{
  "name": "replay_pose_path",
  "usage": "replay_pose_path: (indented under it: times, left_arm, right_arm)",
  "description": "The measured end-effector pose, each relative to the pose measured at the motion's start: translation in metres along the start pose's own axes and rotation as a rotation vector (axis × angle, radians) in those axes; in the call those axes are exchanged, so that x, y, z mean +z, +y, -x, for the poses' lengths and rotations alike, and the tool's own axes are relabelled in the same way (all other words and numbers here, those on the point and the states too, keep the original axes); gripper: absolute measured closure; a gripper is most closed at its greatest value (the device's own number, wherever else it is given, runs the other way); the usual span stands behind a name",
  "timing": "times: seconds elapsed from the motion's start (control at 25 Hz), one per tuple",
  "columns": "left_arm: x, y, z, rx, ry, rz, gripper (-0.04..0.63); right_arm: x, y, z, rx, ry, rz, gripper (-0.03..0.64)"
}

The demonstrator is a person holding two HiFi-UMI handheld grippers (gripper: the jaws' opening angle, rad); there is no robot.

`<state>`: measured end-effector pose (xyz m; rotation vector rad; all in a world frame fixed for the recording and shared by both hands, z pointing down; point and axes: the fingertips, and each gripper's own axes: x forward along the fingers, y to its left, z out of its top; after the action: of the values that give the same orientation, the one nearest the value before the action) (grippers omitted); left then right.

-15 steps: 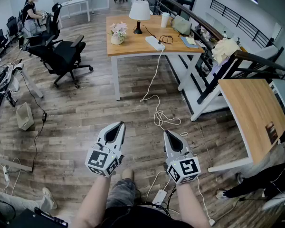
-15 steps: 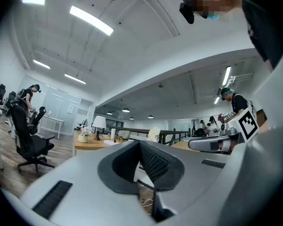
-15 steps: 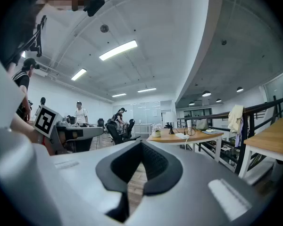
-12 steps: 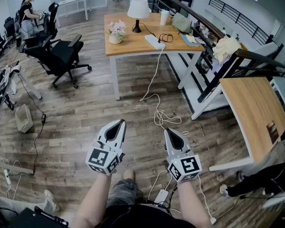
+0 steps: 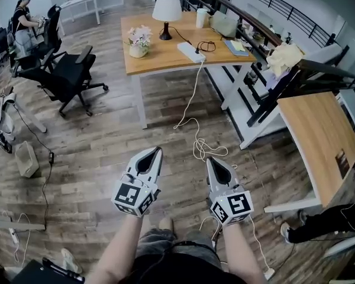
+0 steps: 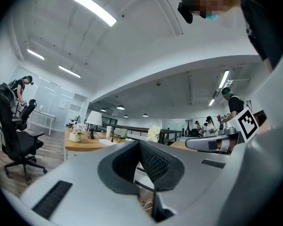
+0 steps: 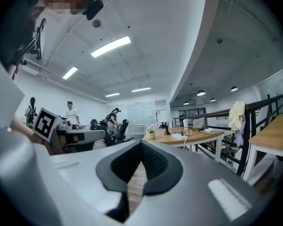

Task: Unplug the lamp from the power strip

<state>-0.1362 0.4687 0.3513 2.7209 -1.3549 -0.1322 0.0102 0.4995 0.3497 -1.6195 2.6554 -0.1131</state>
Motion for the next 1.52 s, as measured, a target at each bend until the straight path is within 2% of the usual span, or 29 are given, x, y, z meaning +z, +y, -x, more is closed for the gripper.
replay_pose_path:
  times: [0.32,0.56,1.52]
  left_arm:
    - [-0.01,0.014,-0.014,0.001,0.016,0.017,0.598]
    - [-0.01,0.028,-0.044,-0.012,0.022,0.022,0.598]
    - [-0.006,0.117,-0.274,-0.008,0.026,0.008,0.598]
  right_arm:
    - [0.001,-0.006,-0.022,0.013,-0.006,-0.007,0.609]
    - [0.003,-0.023,-0.052,0.016,0.0,-0.008,0.609]
    - [0.012,-0.174,-0.251,0.099,0.023,-0.028,0.609]
